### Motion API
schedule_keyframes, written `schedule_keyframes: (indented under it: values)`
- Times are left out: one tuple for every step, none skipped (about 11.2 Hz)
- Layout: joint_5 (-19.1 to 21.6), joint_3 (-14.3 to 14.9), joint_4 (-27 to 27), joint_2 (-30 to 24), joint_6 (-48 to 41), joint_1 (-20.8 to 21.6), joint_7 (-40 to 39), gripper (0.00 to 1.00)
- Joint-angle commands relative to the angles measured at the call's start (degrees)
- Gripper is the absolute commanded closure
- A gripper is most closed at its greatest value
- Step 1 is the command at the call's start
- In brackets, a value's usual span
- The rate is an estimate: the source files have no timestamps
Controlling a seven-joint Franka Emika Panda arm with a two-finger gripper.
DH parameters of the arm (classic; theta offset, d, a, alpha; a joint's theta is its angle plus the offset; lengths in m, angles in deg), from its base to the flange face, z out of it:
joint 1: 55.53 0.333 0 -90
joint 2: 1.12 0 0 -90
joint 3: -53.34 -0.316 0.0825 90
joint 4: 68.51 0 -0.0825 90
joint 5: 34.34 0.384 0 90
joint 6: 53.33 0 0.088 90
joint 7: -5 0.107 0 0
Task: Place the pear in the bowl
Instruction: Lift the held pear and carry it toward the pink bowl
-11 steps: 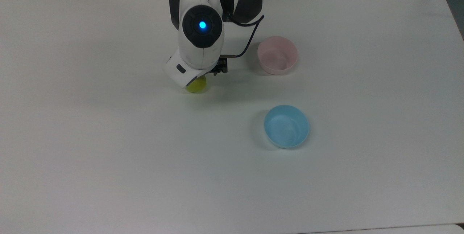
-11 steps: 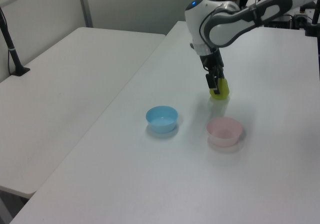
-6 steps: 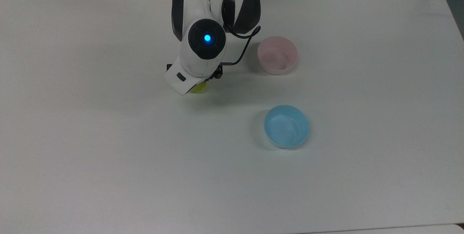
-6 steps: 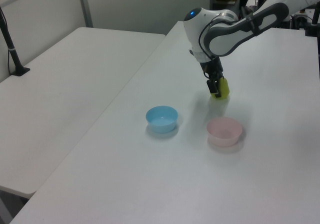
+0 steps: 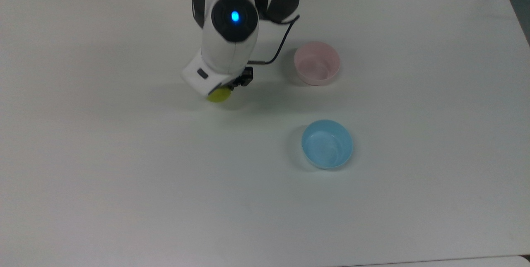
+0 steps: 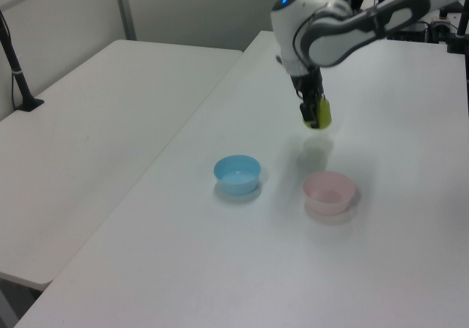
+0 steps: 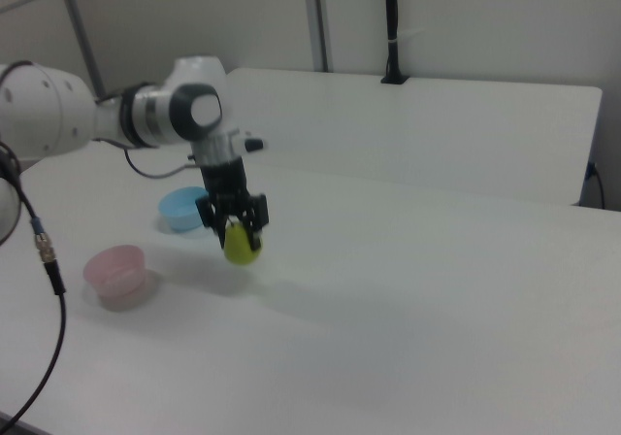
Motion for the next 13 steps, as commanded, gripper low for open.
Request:
schedule_keyframes:
  values:
    - [2.7, 0.3, -1.3, -7.0, -3.6, 0.4, 1.0, 0.65]
    - [3.7, 0.2, -2.8, -7.4, -5.1, 0.6, 1.1, 0.64]
    - [4.8, 0.0, -3.0, -8.4, -6.6, 1.3, 1.2, 0.64]
    - [5.7, -0.2, -2.8, -9.1, -7.9, 4.2, 1.2, 0.63]
    - [6.5, -0.2, -2.8, -9.2, -9.8, 6.8, 1.3, 0.61]
    - [7.0, -0.2, -2.8, -9.1, -10.4, 9.4, 2.1, 0.60]
    - [7.1, -0.2, -2.5, -8.9, -10.3, 12.0, 4.9, 0.58]
    - [7.1, -0.2, -2.4, -8.6, -10.0, 14.1, 6.1, 0.58]
    - [7.1, -0.2, -2.3, -8.3, -10.1, 15.9, 6.1, 0.57]
    - [7.1, -0.2, -1.5, -8.1, -9.9, 17.6, 6.6, 0.56]
    - [7.0, -0.2, -0.6, -7.1, -9.6, 19.1, 7.9, 0.54]
    - [6.7, 0.0, -0.3, -5.4, -9.6, 20.3, 8.5, 0.54]
    - [6.3, 0.0, 0.5, -3.5, -9.6, 21.9, 8.6, 0.53]
